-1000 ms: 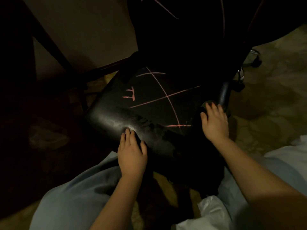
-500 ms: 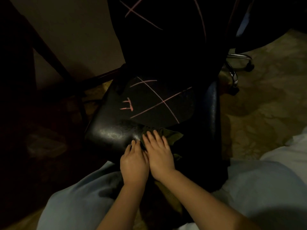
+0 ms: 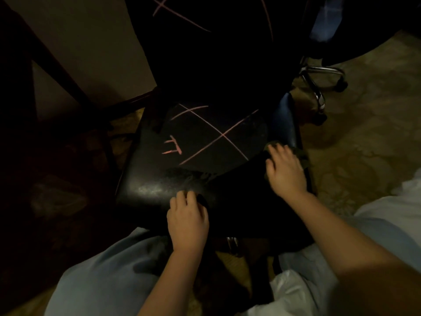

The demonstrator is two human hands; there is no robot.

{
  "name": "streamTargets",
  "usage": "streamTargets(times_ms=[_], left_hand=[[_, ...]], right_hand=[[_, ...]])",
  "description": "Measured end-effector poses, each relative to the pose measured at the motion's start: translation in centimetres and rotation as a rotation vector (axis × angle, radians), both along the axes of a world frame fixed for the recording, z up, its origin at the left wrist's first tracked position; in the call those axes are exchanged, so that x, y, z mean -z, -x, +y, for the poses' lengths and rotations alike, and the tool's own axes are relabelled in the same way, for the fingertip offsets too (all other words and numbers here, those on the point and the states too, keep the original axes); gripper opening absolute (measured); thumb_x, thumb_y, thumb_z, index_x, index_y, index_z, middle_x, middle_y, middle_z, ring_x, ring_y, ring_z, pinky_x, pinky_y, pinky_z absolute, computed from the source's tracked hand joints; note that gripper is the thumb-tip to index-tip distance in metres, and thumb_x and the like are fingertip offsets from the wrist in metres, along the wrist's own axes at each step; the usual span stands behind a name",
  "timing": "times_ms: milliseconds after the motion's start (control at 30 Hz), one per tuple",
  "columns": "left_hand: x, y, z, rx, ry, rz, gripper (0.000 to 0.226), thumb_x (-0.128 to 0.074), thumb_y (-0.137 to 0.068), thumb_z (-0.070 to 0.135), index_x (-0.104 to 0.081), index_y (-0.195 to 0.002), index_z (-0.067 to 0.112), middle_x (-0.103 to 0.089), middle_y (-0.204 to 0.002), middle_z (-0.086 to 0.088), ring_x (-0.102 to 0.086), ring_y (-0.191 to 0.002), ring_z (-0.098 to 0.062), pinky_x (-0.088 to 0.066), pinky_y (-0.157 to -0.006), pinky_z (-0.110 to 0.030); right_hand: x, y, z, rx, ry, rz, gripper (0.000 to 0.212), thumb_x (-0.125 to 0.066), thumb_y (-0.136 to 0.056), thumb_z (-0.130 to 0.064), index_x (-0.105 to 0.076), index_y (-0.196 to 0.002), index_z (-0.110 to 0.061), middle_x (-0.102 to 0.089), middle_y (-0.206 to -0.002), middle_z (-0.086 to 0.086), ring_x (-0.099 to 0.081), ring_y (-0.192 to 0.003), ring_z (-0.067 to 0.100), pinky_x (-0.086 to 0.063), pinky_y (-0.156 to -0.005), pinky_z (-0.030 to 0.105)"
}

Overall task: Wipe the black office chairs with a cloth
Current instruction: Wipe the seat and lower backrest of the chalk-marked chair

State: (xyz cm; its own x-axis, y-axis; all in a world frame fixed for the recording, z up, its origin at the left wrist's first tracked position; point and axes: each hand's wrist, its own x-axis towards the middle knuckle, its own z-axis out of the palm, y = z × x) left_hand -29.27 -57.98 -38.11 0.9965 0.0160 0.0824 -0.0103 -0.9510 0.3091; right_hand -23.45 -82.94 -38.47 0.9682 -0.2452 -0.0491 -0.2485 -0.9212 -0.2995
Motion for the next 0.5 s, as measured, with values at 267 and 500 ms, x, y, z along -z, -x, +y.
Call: streamTargets(times_ms=[267, 500], left_hand=[[1.4, -0.9, 0.2, -0.105, 0.067, -0.036, 0.047, -0.066, -0.082, 0.019, -0.056, -0.126, 0.006, -0.049, -0.140, -0.016, -0.042, -0.133, -0.035, -0.035, -0.106, -0.056], [1.2, -1.4, 0.9, -0.131, 0.136, 0.006, 0.046, -0.052, -0.094, 0.018, -0.047, -0.138, 0.004, -0.045, -0.146, -0.014, -0.037, -0.138, -0.030, -0.031, -0.113, -0.051]], right_hand=[[0.2, -1.0, -0.3, 0.135, 0.072, -0.009, 0.049, -0.032, -0.103, -0.030, -0.035, -0.149, -0.013, -0.031, -0.156, 0.010, -0.019, -0.146, 0.028, -0.014, -0.119, 0.046], [0.5, 2.3, 6.7, 0.115, 0.108, -0.037, 0.048, -0.033, -0.101, -0.033, -0.041, -0.145, -0.014, -0.037, -0.153, 0.007, -0.023, -0.145, 0.027, -0.015, -0.118, 0.046]])
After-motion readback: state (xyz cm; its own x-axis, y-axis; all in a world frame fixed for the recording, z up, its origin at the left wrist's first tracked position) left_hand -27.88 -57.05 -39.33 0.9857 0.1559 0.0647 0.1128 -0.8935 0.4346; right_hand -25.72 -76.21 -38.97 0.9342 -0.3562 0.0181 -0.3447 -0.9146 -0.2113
